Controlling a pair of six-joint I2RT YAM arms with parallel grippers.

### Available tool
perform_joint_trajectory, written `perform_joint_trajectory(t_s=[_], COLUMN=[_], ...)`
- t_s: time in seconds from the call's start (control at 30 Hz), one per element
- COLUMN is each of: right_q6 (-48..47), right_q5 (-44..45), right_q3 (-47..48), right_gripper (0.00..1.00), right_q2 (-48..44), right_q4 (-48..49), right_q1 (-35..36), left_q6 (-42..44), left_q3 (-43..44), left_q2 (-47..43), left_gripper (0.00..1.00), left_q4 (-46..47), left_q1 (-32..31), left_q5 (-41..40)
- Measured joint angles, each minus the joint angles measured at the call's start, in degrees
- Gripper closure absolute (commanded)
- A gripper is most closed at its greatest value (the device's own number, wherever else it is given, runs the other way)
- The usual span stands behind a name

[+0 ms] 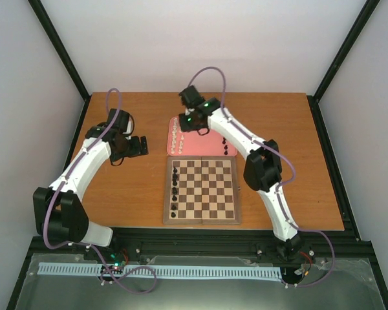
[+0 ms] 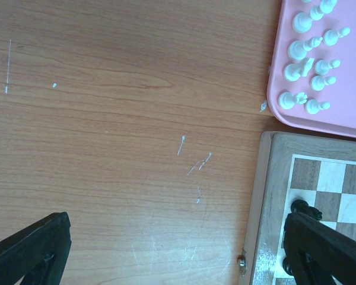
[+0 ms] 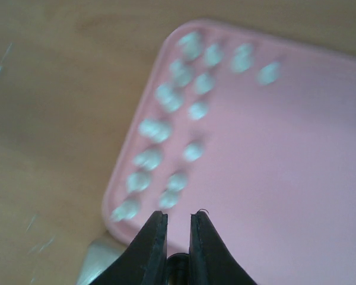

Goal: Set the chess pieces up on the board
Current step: Place the chess piece on the chessboard.

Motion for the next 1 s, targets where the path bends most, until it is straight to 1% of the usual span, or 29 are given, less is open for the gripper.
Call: perform_joint_trajectory(t_s=[0.2,0.33,0.47,1.0], right_q6=[1.53,2.64,3.30,3.43], right_q5=[-1.97,-2.99,-3.39,-4.48], right_q3=[-7.41,-14.23,-18.14,-18.43], right_gripper=[0.92,0.93,0.93,0.92], right_q2=[-1.20,-2.80,-3.56,-3.61], right_q4=[1.31,2.49,3.15,4.24], right_q1=[8.22,9.90,10.19,12.57], left_q6=[0.00,0.00,0.00,0.00], left_q3=[-0.17,-0.48,-0.98,-1.31], left_q2=[-1.44,-2.19,-2.36,-2.36], left_gripper=[0.00,0.00,0.00,0.00], left_q4=[0.00,0.07,0.26,0.87], left_q1=[0.00,0.00,0.00,0.00], left_q5=[0.07,0.24,0.39,0.63])
